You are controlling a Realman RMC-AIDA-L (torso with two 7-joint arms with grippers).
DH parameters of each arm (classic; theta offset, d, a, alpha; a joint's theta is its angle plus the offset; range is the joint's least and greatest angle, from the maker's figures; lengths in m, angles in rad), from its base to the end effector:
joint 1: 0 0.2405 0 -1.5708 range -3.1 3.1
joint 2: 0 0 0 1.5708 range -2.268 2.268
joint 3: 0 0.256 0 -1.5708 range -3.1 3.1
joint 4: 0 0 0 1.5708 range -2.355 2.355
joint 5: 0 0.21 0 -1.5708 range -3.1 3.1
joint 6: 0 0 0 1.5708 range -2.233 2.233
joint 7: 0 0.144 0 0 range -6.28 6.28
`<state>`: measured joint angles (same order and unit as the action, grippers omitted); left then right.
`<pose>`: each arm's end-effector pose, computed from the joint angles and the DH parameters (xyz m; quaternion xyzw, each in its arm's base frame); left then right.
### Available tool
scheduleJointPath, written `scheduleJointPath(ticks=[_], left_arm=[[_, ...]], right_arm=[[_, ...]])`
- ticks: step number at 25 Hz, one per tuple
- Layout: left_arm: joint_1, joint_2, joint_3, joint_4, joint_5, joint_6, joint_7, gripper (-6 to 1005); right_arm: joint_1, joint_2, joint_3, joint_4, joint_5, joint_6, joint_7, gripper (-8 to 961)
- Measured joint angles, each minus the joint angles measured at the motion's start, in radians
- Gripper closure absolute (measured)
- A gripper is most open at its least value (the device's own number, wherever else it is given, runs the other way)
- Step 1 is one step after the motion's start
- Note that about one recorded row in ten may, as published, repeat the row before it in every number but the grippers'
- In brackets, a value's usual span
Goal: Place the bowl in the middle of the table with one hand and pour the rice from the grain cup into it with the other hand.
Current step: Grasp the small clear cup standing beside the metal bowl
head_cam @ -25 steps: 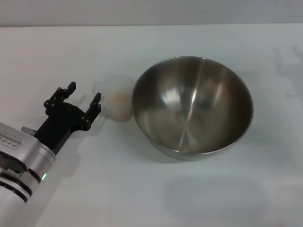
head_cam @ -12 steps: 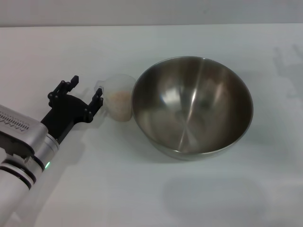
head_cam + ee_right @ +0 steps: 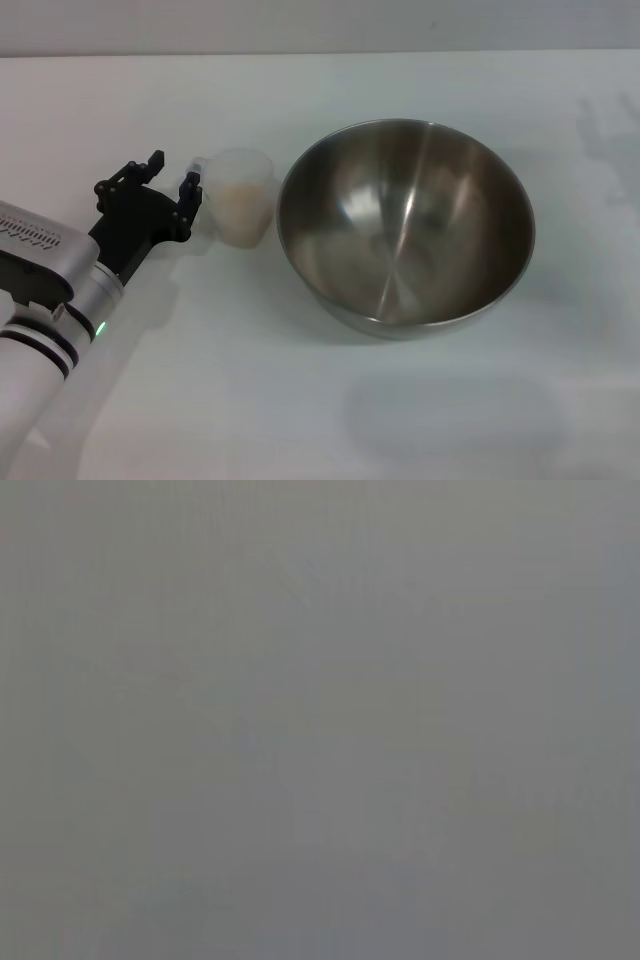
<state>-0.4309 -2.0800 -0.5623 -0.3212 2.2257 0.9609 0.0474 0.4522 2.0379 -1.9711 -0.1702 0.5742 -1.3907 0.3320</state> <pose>-0.2984 0.3185 -0.0835 -0.8049 -0.1916 -0.2228 0.5156 0.3036 0.3417 0.0382 -0.6345 0.1812 0.4385 0.6102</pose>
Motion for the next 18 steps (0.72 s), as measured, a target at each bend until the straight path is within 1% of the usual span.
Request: scheduleJointPath(ticks=[2,7,14,17,18], left_arm=[[-0.003,0.0,0.0,-0.001,0.0,-0.001,-0.002,531],[-0.009,0.0,-0.001,-0.003,0.0,-0.005,-0.004,763],[-0.017,0.0,0.006,-0.019,0.0,-0.024,-0.003,893],[-0.013,0.0,0.004,-0.028,0.0,-0.01,0.003,948],[-0.01,0.0,0.001,-0.03,0.0,0.015,0.004,967]], right_arm=[[0.001,-0.001,0.0,0.0,0.0,0.0,0.0,406],[0.002,-0.001,0.0,-0.001,0.001,-0.003,0.0,406],[-0.001,-0.001,0.0,0.0,0.001,-0.005,0.001,406],[-0.005,-0.001,0.0,0.0,0.0,-0.009,0.001,406],[-0.005,-0.001,0.0,0.0,0.0,-0.009,0.001,406]])
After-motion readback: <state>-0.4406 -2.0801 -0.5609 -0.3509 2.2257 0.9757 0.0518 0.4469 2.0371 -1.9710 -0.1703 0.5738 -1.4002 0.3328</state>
